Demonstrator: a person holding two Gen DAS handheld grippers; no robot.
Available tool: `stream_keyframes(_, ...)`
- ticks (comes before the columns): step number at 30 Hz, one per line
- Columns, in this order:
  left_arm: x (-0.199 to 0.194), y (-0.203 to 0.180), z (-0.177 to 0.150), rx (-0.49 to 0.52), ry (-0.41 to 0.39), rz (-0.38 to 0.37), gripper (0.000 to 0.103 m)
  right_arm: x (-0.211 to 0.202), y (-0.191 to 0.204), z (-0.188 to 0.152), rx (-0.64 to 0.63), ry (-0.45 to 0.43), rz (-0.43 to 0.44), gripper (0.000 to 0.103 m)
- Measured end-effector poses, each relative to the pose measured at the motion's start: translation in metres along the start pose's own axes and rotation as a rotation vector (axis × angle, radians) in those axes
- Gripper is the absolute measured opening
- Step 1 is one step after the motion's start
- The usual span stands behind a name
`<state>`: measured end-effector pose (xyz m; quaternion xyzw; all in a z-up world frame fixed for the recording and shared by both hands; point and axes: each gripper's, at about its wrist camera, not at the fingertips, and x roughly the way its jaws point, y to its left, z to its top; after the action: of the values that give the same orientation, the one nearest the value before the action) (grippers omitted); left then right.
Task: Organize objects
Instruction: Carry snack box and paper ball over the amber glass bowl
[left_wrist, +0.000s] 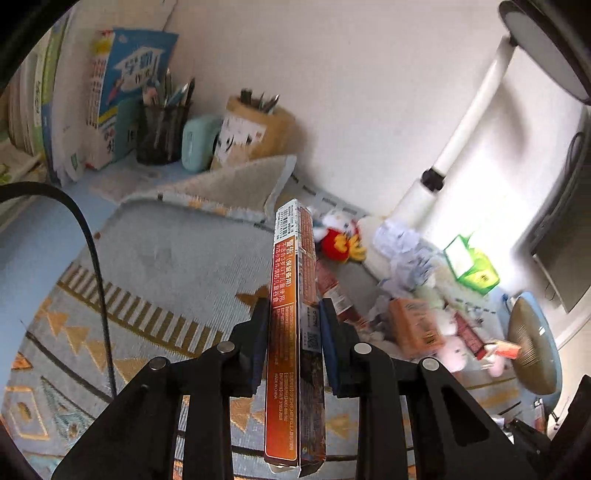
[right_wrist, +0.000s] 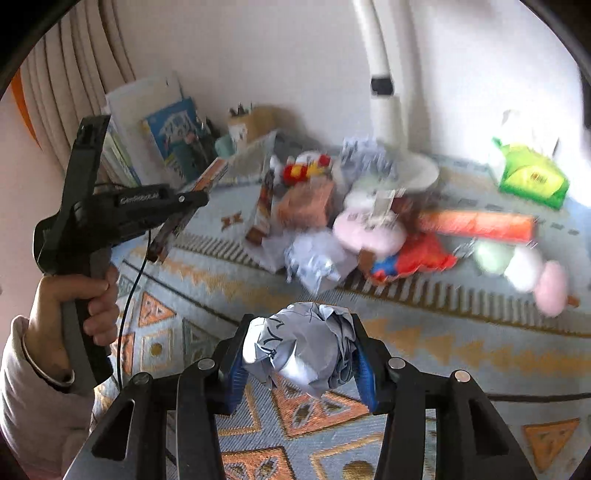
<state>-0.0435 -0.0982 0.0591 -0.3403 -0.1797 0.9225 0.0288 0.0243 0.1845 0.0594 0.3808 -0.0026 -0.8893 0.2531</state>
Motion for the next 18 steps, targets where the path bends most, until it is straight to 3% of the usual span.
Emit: stream_keyframes(18,-0.040,-0.080,0.029,0.104,-0.107,-0.159,0.023,-0.070,-0.052,0.006,0.112,-0.163,-0.071,0.047)
